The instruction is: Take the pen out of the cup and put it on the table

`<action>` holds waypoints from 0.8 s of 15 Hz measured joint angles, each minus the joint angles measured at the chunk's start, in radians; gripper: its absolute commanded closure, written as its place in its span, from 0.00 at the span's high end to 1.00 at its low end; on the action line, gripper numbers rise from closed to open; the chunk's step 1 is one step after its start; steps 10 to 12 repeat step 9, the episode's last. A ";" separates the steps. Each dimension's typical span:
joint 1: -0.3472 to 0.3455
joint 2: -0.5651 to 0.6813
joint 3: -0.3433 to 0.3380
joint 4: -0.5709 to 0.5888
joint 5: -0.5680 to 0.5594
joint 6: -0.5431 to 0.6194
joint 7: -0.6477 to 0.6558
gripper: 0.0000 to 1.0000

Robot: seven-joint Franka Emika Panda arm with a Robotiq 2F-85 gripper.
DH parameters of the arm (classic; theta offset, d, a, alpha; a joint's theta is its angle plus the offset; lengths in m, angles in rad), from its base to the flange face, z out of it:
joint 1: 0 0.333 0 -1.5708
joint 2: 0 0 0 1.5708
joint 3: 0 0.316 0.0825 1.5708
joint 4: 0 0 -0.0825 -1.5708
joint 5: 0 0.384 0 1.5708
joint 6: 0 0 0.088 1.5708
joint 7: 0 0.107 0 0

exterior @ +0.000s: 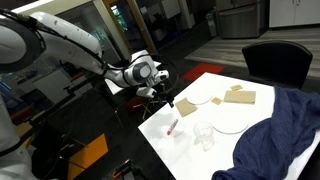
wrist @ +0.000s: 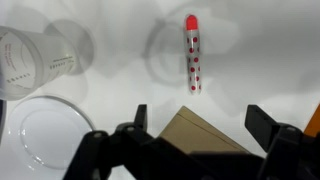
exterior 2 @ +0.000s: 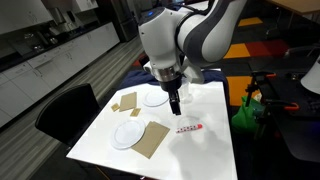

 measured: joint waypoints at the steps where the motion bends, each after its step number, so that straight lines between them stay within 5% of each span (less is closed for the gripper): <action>1: 0.000 -0.028 0.000 -0.026 0.000 0.010 0.000 1.00; 12: -0.001 -0.117 0.000 -0.118 0.000 0.042 0.000 1.00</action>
